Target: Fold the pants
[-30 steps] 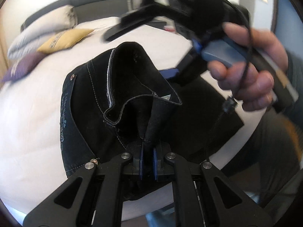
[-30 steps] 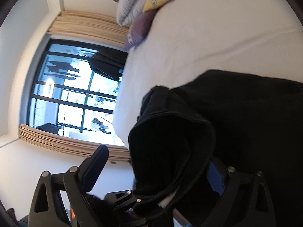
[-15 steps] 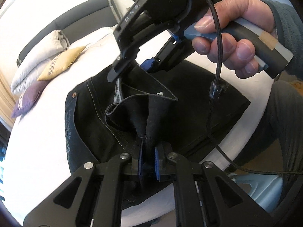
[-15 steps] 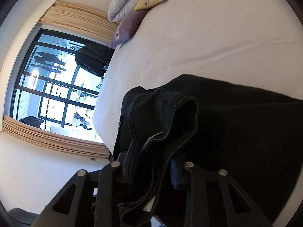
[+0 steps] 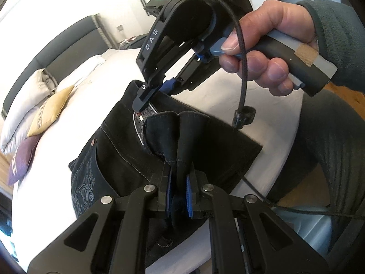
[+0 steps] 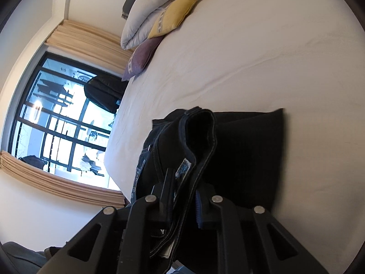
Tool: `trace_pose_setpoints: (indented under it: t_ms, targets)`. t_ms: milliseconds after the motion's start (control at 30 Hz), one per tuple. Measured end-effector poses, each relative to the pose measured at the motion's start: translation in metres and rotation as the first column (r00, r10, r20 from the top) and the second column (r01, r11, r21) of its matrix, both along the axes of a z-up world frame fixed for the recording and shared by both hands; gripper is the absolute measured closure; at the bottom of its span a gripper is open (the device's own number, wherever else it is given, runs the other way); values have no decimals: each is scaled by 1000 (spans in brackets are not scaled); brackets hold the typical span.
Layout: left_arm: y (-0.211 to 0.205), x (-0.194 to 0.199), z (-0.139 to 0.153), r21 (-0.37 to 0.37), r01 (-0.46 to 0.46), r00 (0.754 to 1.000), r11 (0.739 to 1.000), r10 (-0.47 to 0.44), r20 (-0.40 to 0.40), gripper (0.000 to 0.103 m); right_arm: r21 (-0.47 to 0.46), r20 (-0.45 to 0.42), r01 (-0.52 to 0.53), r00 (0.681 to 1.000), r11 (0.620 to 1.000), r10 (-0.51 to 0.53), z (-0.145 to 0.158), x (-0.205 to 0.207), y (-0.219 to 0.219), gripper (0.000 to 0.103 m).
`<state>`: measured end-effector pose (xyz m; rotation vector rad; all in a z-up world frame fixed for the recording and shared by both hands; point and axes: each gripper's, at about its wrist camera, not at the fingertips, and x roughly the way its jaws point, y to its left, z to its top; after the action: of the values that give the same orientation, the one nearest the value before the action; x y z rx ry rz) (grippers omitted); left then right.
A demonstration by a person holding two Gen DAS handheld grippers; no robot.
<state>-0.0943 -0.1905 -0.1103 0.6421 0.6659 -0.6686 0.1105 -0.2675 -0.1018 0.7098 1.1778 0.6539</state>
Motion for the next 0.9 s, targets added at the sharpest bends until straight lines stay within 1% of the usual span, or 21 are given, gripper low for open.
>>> trace_pose_setpoints:
  t_ms: [167, 200, 233, 300, 333, 367, 400, 467, 533, 567, 600, 667, 700, 767, 800, 833, 867, 900]
  targets:
    - [-23, 3, -16, 46, 32, 999, 998, -32, -5, 94, -6, -19, 35, 999, 999, -36, -12, 0, -18, 87]
    - [-26, 1, -14, 54, 35, 999, 998, -35, -8, 94, -7, -23, 43, 999, 999, -43, -15, -1, -20, 87]
    - [-23, -5, -14, 59, 39, 999, 997, -38, -9, 94, -6, -25, 51, 998, 999, -51, -17, -2, -24, 87]
    - [-30, -5, -19, 65, 47, 999, 997, -46, -11, 94, -3, -30, 64, 997, 998, -64, -20, -5, -31, 87]
    - [-30, -2, -23, 72, 53, 999, 996, -53, -8, 94, -2, -35, 71, 997, 997, -71, -23, -5, -34, 87]
    - [-27, -2, -22, 83, 59, 998, 995, -59, -4, 93, -3, -40, 74, 996, 997, -74, -25, -6, -36, 87]
    - [-18, -4, -19, 99, 65, 998, 993, -66, 3, 91, -3, -46, 74, 996, 997, -74, -28, -6, -38, 87]
    - [-20, -9, -21, 126, 75, 996, 989, -79, 29, 89, -5, -64, 88, 994, 996, -88, -35, -7, -44, 87]
    - [-20, -13, -22, 147, 83, 994, 986, -91, 52, 84, -7, -69, 102, 992, 995, -102, -37, -9, -48, 87]
    - [-19, -14, -23, 152, 84, 994, 985, -94, 58, 83, -22, -68, 110, 992, 994, -111, -36, -10, -50, 83]
    - [-16, -13, -20, 154, 86, 993, 984, -97, 63, 83, -32, -68, 120, 990, 992, -122, -35, -11, -51, 74]
    - [-16, -14, -22, 151, 90, 993, 984, -100, 64, 82, -80, -72, 150, 985, 985, -156, -31, -13, -58, 63]
    - [-14, -13, -22, 144, 93, 993, 985, -102, 59, 79, -101, -68, 157, 984, 982, -165, -29, -14, -61, 62]
    - [-12, -15, -20, 120, 109, 992, 987, -115, 49, 74, -110, -62, 168, 983, 980, -175, -23, -18, -67, 62]
    - [-10, -17, -18, 108, 118, 991, 987, -123, 43, 67, -107, -54, 170, 983, 980, -177, -19, -21, -69, 62]
    - [-10, -19, -17, 88, 138, 990, 987, -141, 26, 50, -98, -43, 171, 983, 980, -176, -14, -23, -70, 62]
    - [-11, -21, -18, 55, 171, 985, 984, -171, -5, 43, -86, -35, 170, 984, 982, -173, -10, -24, -71, 62]
    - [-9, -25, -19, 40, 187, 982, 982, -186, -19, 39, -69, -27, 166, 985, 984, -168, -5, -26, -72, 62]
